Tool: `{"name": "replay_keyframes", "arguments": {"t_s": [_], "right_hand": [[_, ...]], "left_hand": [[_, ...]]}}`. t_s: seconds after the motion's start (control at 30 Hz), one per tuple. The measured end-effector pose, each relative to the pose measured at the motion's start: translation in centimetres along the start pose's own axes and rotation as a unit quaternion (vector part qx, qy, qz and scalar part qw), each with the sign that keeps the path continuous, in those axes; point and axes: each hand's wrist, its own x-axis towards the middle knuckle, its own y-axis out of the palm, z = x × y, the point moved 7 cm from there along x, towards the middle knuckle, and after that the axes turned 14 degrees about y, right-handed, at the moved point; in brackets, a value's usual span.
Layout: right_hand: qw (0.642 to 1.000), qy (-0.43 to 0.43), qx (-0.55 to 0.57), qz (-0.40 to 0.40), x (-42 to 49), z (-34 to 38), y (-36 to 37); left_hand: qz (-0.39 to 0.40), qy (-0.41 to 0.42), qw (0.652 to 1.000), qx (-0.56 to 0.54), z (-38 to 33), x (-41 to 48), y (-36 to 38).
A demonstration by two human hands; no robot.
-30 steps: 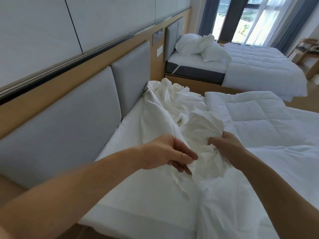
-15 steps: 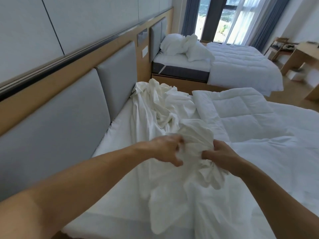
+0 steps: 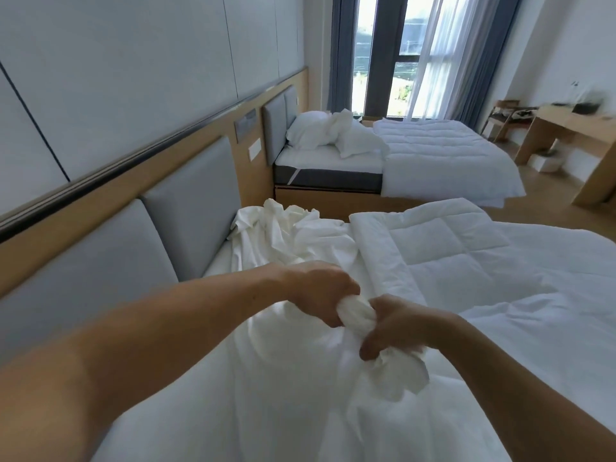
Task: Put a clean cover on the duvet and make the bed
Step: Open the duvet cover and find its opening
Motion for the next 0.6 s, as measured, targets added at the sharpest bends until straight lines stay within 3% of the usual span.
{"name": "replay_keyframes", "arguments": {"t_s": [0.17, 0.37, 0.5, 0.6], "right_hand": [[1.0, -0.012, -0.006, -0.027, 2.4, 1.6, -1.1], [0.998, -0.036, 0.01, -0.057, 3.2, 5.3, -0.8], [0.999, -0.016, 0.003, -0.047, 2.9, 7.8, -1.2], [0.999, 0.027, -0.03, 0.009, 2.9, 8.6, -0.7]], "left_hand": [[0.031, -0.02, 0.999, 0.028, 3.0, 0.6, -0.7], [0.117, -0.094, 0.964, -0.218, 7.0, -2.2, 3.1], [0.102, -0.085, 0.912, -0.389, 8.2, -4.4, 4.3], [0.107, -0.077, 0.896, -0.423, 8.4, -5.0, 4.6]]}}
